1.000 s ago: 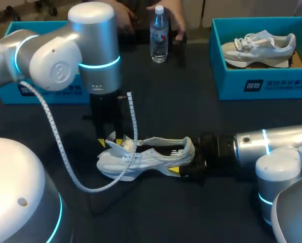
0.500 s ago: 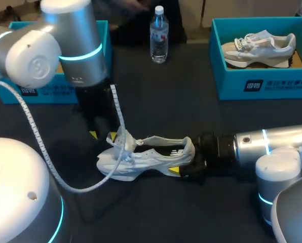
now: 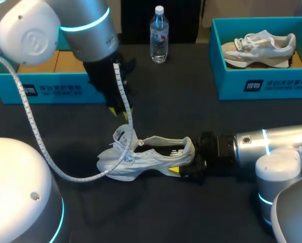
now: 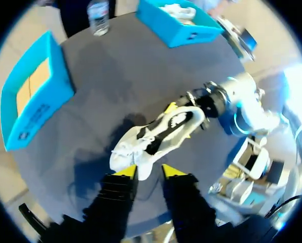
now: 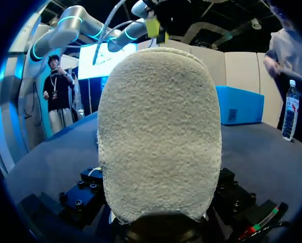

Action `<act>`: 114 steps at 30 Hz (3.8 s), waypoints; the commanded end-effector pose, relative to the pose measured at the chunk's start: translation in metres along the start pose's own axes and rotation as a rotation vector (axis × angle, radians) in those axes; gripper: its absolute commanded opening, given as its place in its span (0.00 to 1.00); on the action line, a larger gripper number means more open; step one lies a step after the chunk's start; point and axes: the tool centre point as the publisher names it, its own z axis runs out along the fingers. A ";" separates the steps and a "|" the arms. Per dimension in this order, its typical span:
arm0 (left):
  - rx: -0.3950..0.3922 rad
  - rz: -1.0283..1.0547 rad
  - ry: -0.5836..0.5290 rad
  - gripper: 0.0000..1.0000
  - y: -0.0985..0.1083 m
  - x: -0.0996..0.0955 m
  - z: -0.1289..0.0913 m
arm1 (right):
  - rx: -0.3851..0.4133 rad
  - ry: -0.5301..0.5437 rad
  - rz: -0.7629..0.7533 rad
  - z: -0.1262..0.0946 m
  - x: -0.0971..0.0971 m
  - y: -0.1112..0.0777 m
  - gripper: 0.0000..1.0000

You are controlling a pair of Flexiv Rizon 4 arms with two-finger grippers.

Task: Take the shoe out of the shoebox, open the shoe tongue, remove and reinsert the insole, then place the shoe into the shoebox

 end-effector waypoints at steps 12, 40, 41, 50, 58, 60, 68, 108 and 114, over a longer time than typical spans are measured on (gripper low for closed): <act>-0.230 0.664 -0.060 0.00 -0.015 0.032 -0.021 | 0.005 0.000 0.000 0.000 0.000 0.001 0.00; -0.107 1.177 0.092 0.00 -0.022 0.057 0.038 | 0.005 0.000 0.000 0.000 0.000 0.001 0.00; -0.086 1.183 0.090 0.00 -0.022 0.059 0.044 | 0.005 0.000 0.000 0.000 0.000 0.001 0.00; -0.123 1.208 0.111 0.00 -0.025 0.064 0.062 | 0.005 0.000 0.000 0.000 0.000 0.001 0.00; -0.080 1.276 0.150 0.00 -0.032 0.070 0.083 | 0.005 0.000 0.000 0.000 0.000 0.001 0.00; -0.077 1.268 0.165 0.00 -0.038 0.072 0.095 | 0.005 0.000 0.000 0.000 0.000 0.001 0.00; -0.073 1.256 0.166 0.00 -0.040 0.072 0.099 | 0.005 0.000 0.000 0.000 0.000 0.001 0.00; -0.134 1.279 0.250 0.00 -0.033 0.040 0.153 | 0.005 0.000 0.000 0.000 0.000 0.001 0.00; -0.148 1.281 0.232 0.00 -0.034 0.033 0.161 | 0.005 0.000 0.000 0.000 0.000 0.001 0.00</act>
